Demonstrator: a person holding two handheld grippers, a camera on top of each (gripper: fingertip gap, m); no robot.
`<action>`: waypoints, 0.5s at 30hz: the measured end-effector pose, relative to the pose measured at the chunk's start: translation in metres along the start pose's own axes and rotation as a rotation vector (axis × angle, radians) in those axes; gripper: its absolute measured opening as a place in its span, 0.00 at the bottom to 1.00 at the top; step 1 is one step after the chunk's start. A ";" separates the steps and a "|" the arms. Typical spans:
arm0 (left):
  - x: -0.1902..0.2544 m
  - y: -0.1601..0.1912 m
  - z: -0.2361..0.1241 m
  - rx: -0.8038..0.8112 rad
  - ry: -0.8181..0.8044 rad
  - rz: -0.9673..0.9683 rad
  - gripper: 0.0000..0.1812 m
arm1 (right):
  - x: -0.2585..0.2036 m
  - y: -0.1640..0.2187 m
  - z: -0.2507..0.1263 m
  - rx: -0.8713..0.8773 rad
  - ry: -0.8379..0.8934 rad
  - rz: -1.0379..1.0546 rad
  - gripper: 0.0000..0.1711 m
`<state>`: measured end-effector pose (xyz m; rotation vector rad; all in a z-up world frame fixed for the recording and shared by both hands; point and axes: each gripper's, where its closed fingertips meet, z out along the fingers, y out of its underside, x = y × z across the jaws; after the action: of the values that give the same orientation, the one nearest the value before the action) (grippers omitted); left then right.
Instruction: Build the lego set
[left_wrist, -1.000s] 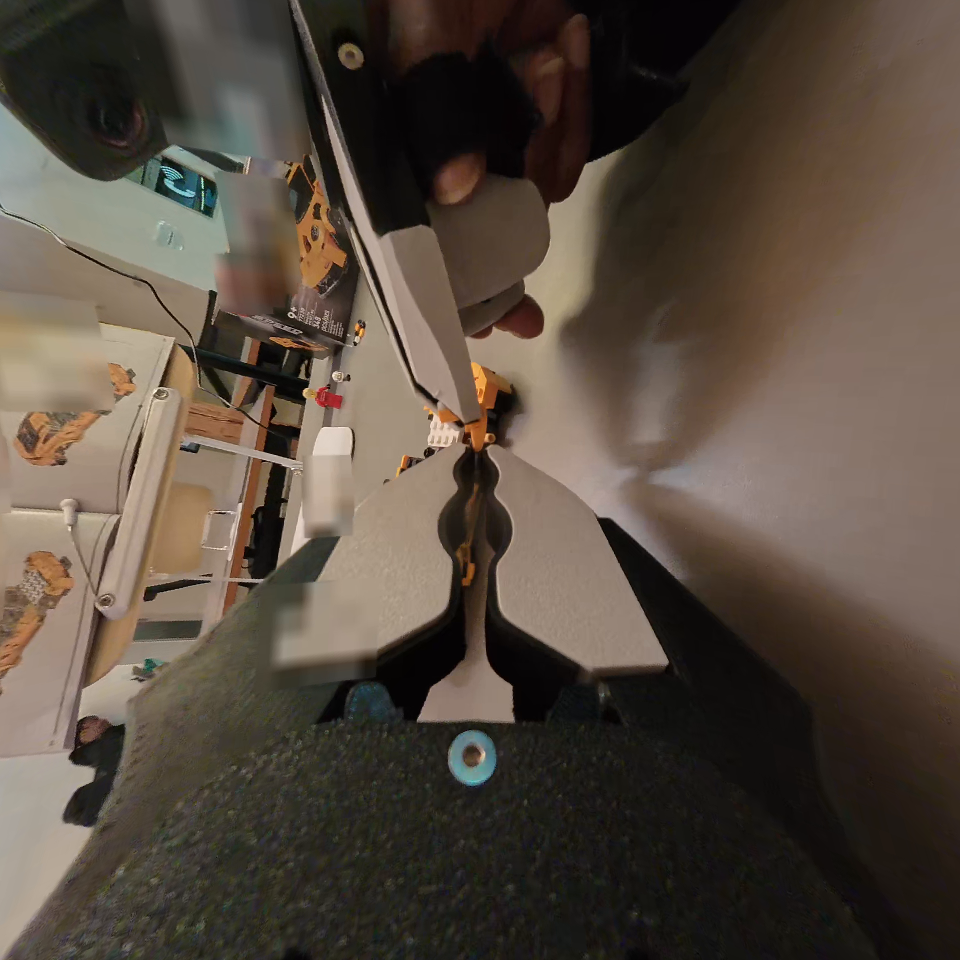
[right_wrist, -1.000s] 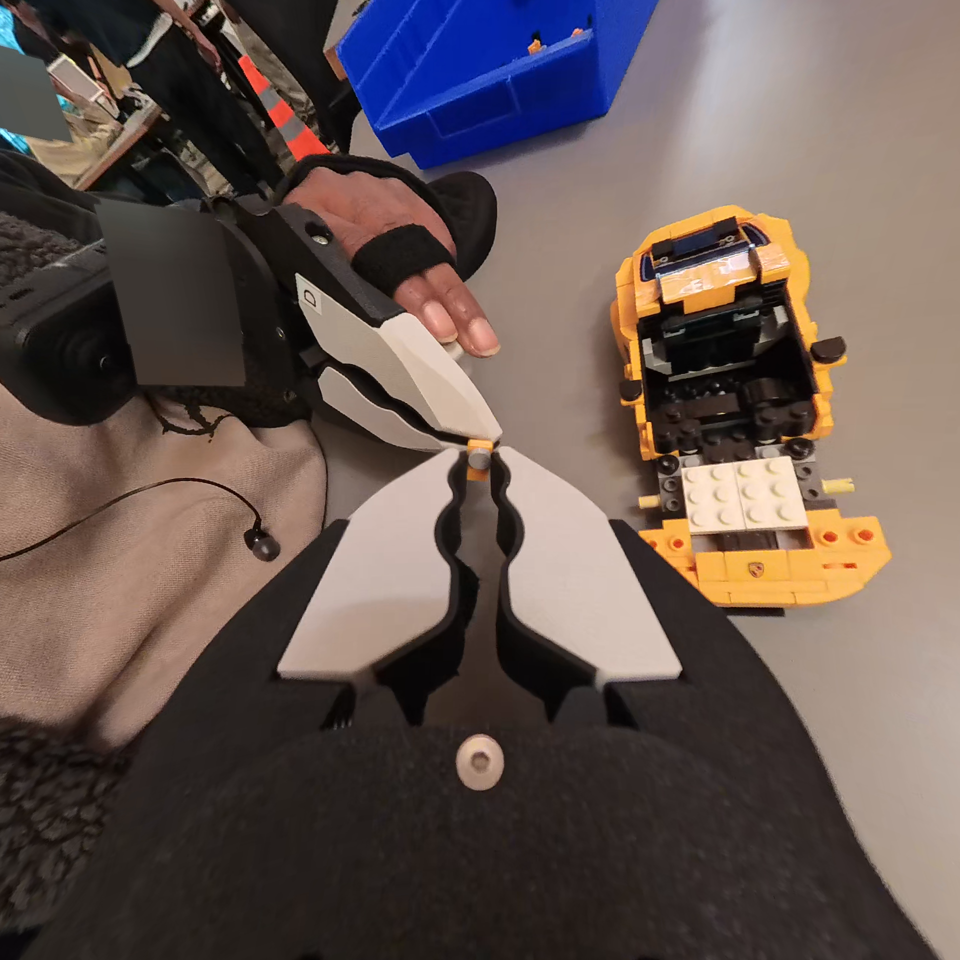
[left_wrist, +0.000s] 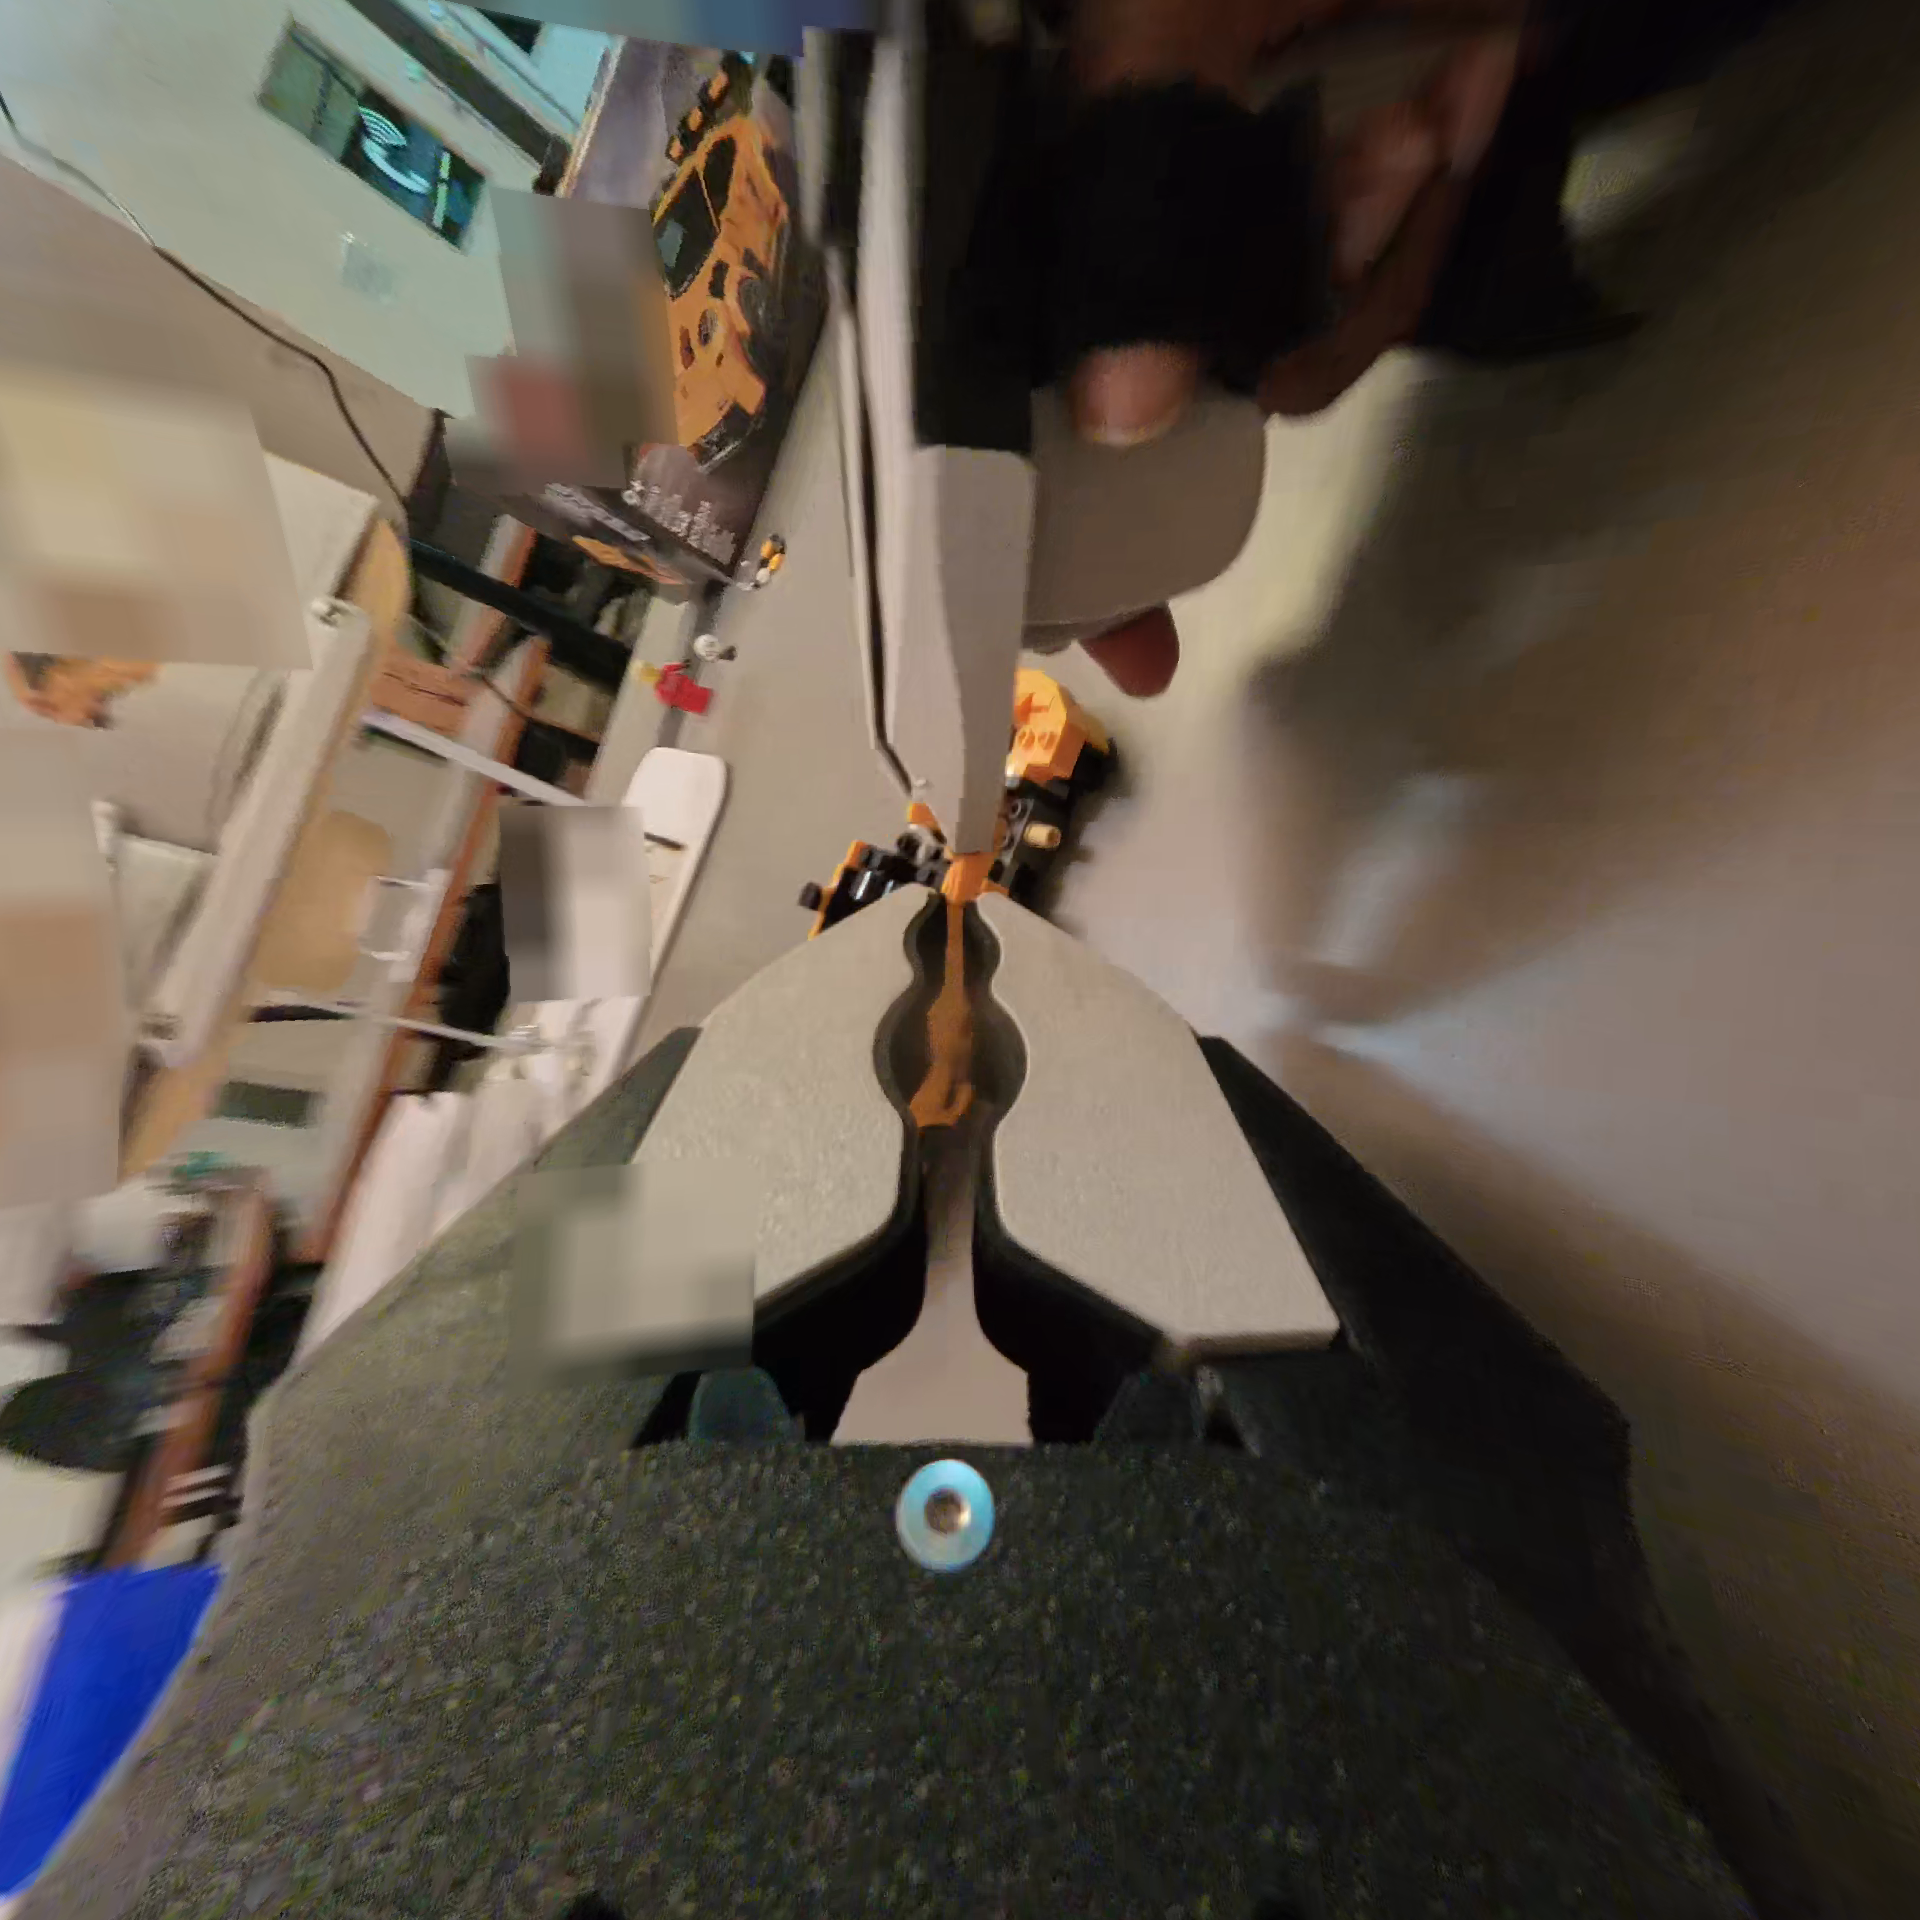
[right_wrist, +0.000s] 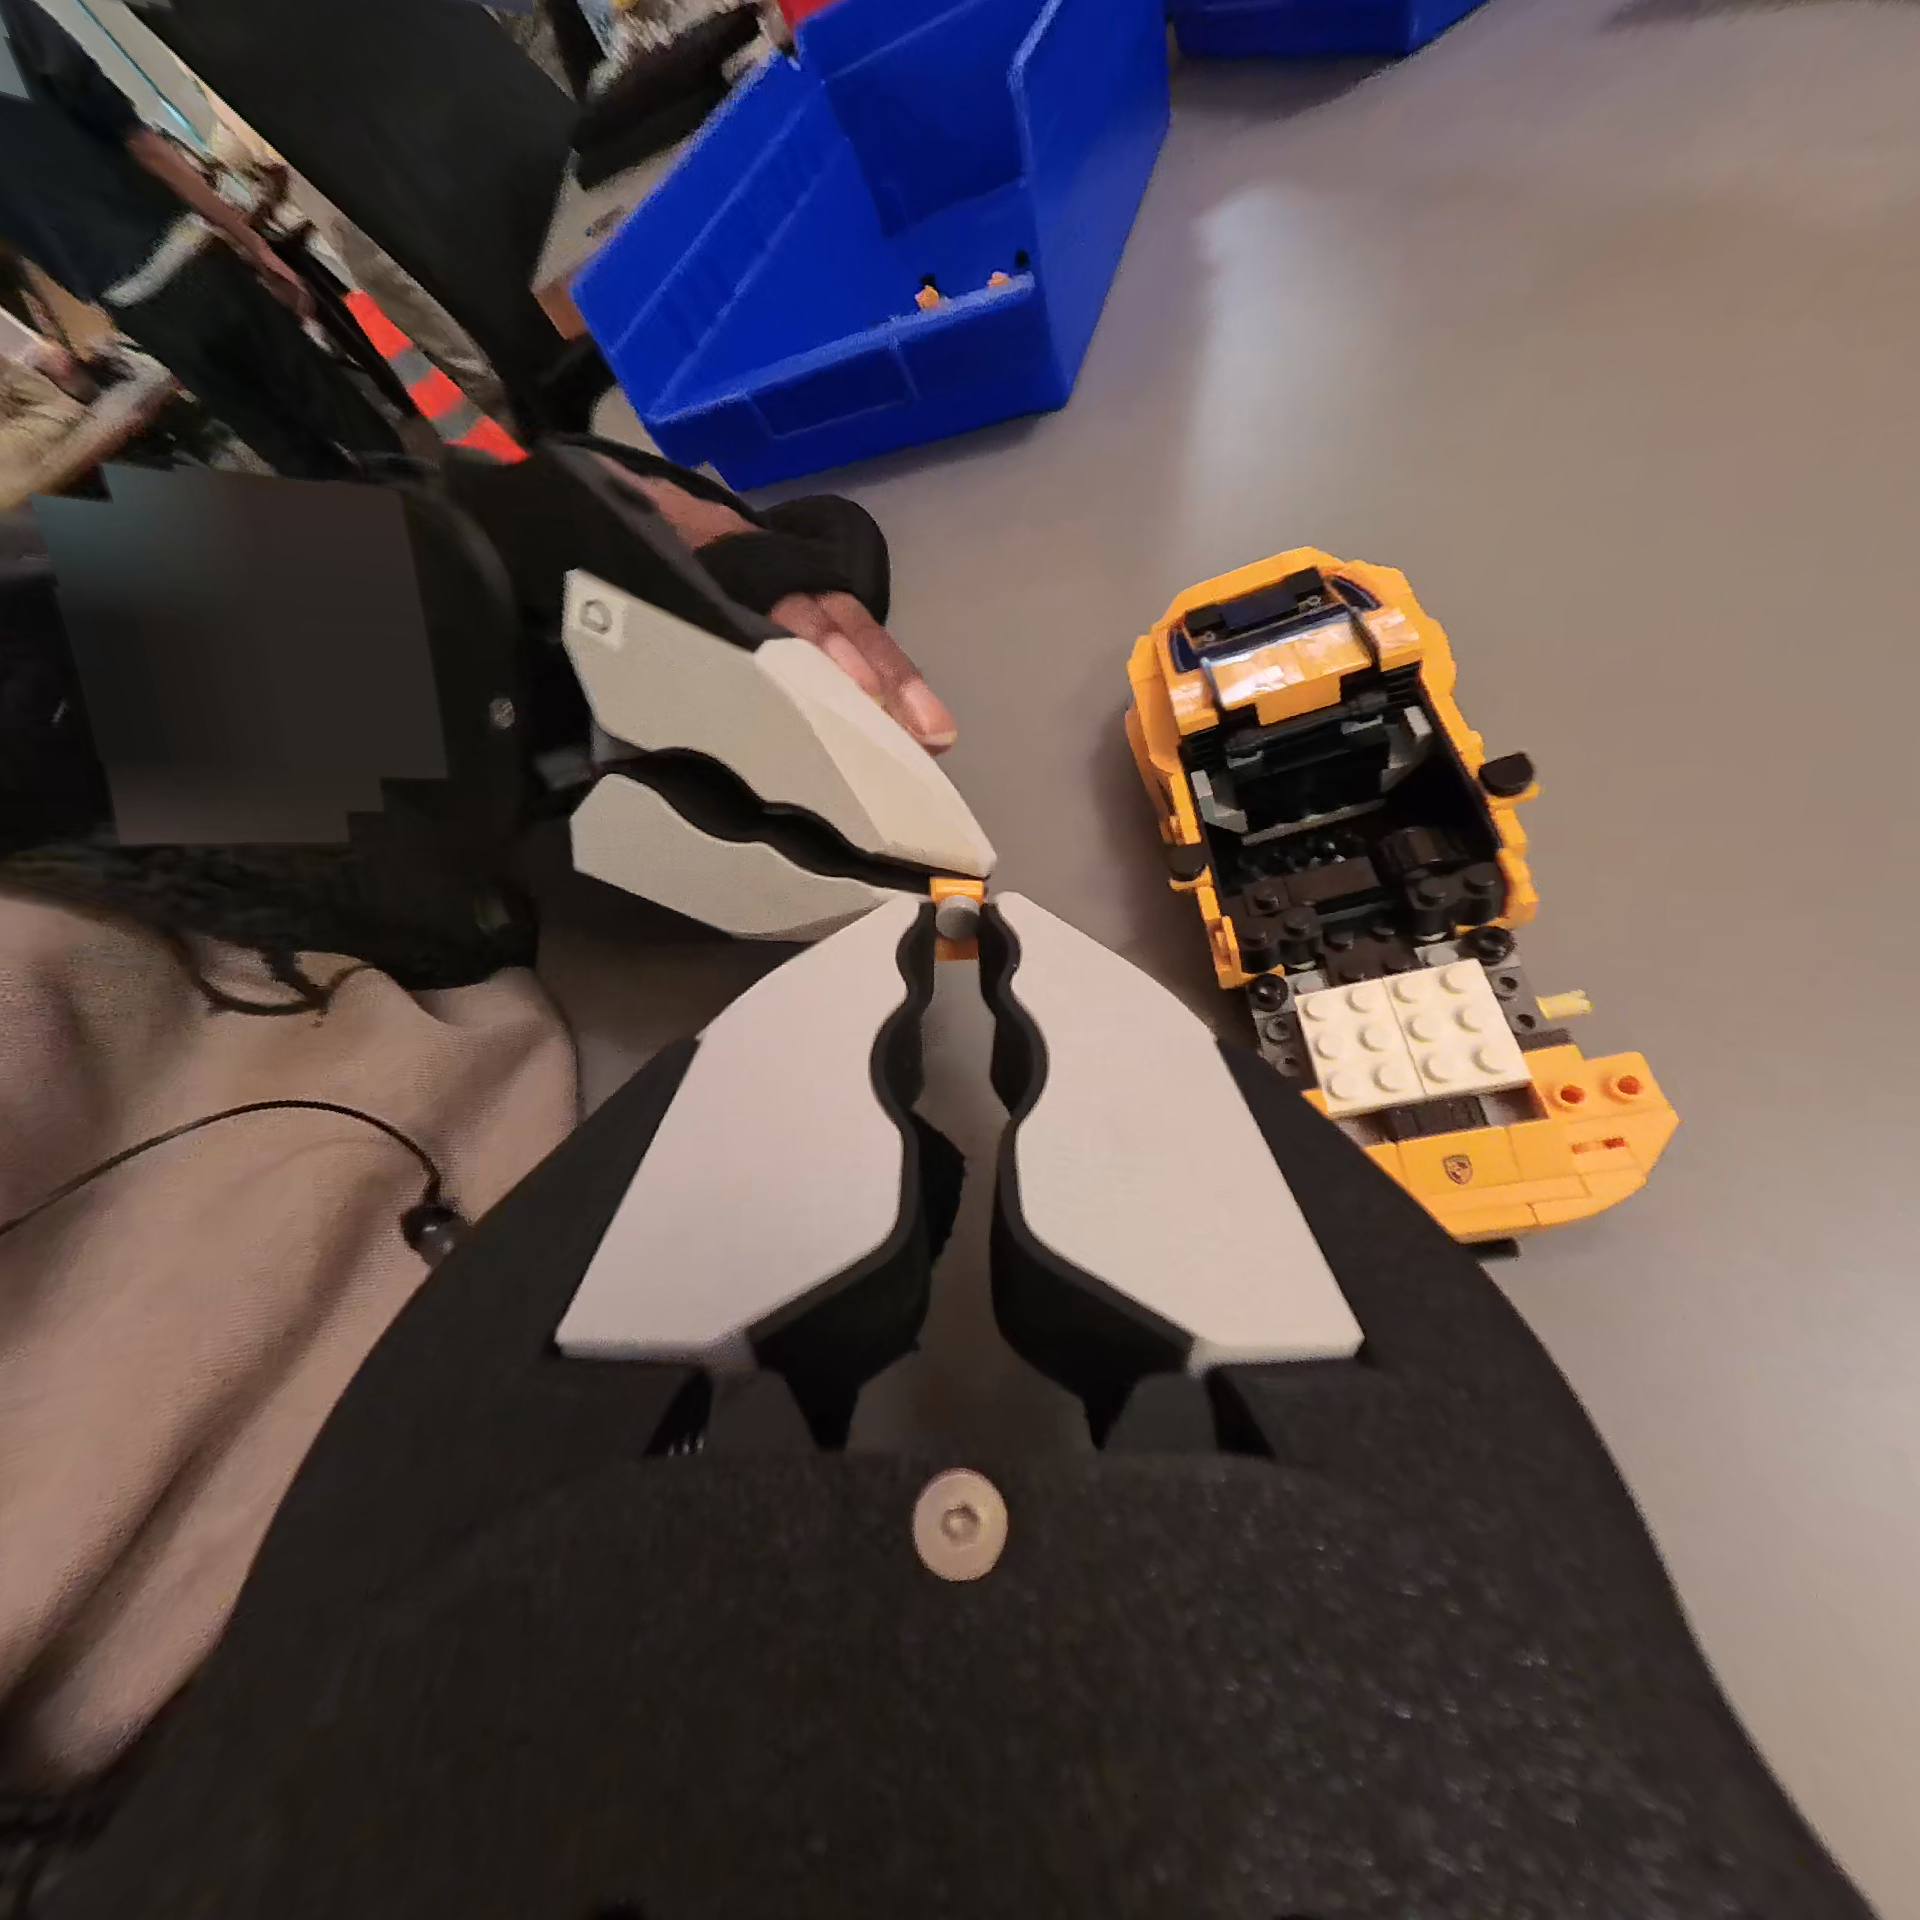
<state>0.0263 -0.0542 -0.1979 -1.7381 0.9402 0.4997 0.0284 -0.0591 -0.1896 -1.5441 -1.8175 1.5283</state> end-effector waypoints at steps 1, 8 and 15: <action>-0.002 -0.004 -0.002 0.047 0.039 -0.104 0.02 | -0.002 -0.004 -0.002 0.022 -0.034 0.020 0.04; -0.013 -0.032 -0.023 0.337 0.401 -0.776 0.07 | -0.018 -0.030 -0.021 0.194 -0.238 0.120 0.05; -0.016 -0.048 -0.034 0.468 0.570 -0.998 0.07 | -0.032 -0.032 -0.022 0.226 -0.304 0.038 0.04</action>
<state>0.0508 -0.0736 -0.1450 -1.6736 0.3881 -0.8305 0.0410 -0.0706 -0.1420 -1.3059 -1.6966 2.0007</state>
